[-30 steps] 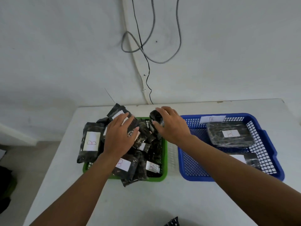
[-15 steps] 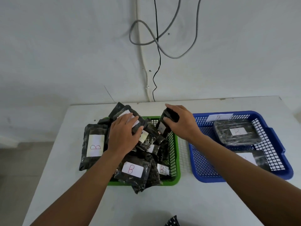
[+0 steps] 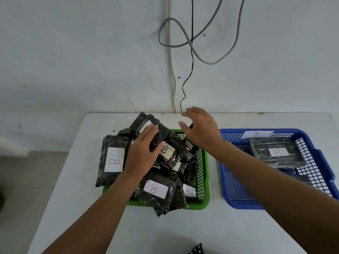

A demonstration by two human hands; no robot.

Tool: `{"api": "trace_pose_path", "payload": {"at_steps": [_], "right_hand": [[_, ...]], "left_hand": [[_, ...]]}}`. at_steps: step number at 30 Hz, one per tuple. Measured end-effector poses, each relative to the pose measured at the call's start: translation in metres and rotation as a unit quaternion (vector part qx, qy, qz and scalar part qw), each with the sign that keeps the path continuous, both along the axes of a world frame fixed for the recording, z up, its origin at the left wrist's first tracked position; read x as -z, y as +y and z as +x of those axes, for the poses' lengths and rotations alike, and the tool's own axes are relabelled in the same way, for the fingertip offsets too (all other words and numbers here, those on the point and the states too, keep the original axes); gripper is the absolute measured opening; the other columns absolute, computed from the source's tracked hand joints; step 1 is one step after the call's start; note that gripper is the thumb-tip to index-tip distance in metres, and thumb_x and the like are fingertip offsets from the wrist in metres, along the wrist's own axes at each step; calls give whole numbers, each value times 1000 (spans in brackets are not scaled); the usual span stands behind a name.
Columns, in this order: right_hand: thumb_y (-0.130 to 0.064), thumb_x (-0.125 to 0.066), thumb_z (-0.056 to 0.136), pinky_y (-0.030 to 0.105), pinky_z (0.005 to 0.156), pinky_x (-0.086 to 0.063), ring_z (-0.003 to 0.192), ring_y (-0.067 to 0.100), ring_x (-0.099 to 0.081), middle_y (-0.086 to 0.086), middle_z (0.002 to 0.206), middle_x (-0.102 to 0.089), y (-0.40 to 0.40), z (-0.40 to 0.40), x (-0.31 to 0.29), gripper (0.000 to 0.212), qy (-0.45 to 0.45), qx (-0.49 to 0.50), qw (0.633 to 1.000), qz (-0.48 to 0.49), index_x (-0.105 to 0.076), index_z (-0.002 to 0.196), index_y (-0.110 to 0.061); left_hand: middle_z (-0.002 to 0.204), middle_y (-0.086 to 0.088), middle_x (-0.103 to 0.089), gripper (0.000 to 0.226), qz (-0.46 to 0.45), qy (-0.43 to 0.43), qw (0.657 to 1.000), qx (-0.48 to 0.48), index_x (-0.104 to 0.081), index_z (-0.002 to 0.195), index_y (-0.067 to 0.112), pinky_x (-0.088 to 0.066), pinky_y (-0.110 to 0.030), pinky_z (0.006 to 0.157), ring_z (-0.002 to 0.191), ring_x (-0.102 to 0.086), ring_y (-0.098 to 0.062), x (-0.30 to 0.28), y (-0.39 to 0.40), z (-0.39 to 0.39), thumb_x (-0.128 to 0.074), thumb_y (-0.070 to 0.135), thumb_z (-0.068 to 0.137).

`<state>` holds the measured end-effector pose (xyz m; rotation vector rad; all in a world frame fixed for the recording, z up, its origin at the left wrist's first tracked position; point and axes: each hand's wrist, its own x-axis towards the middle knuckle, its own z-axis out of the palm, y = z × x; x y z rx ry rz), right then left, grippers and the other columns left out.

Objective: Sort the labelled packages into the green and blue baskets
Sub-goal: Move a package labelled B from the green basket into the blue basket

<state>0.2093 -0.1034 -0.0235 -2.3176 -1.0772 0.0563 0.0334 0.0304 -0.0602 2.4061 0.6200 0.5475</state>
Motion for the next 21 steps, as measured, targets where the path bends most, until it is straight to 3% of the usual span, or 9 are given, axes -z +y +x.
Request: {"api": "trace_pose_path", "payload": {"at_steps": [2,5,7,10,14,17,19,21], "right_hand": [[-39,-59,95,33,85,-52,103,15,-65,-4,111,-72,16,-11,-10,28,39,8,998,39,-73,111,-20],[-47,-60,94,29,62,-50,64,9,-62,-12,68,-66,38,-17,-22,30,210,-15,977,16,-74,77,-26],[-43,-67,92,37,70,-61,74,20,-70,2,78,-72,45,-19,-23,29,335,-24,942,4,-78,88,-17],[-21,-70,93,45,81,-62,87,24,-73,10,95,-75,44,-14,-19,21,396,-9,918,21,-74,110,-10],[-11,-62,97,28,69,-62,75,10,-70,10,100,-76,34,-5,-18,19,447,-26,893,49,-73,111,-15],[-11,-61,98,28,74,-61,86,13,-73,7,103,-75,31,-2,-17,22,459,-59,886,43,-73,115,-17],[-13,-60,98,32,80,-61,94,18,-72,6,105,-75,29,-2,-19,22,455,-73,887,39,-73,116,-18],[-16,-65,96,31,81,-61,95,17,-72,3,106,-74,24,1,-21,22,453,-65,887,55,-74,115,-21]], "left_hand": [[148,5,-51,63,-58,-33,998,-15,-51,144,20,-37,-23,112,139,-42,-3,-2,2,-3,-73,37,88],[127,4,-66,65,-116,-51,992,-30,-58,135,16,-52,-25,98,120,-59,-3,-5,3,-5,-82,38,79],[122,1,-67,69,-103,-29,994,-12,-61,130,15,-54,-26,94,114,-62,-8,-7,3,-5,-86,43,72],[143,9,-51,81,-113,-18,993,-4,-58,138,16,-37,-15,109,134,-45,0,-9,5,-8,-81,56,71],[148,4,-50,57,-103,-42,989,-96,-55,140,23,-37,-35,115,138,-42,-7,-13,20,-6,-62,52,91],[121,12,-69,47,-164,-51,979,-108,-61,133,26,-54,-35,98,115,-61,0,-18,28,-1,-63,48,91],[97,23,-71,35,-189,-57,974,-113,-68,121,28,-60,-32,85,94,-67,7,-20,26,3,-69,41,89],[91,20,-73,30,-246,-80,956,-139,-72,114,26,-61,-33,82,89,-69,5,-21,21,7,-74,36,86]]}}
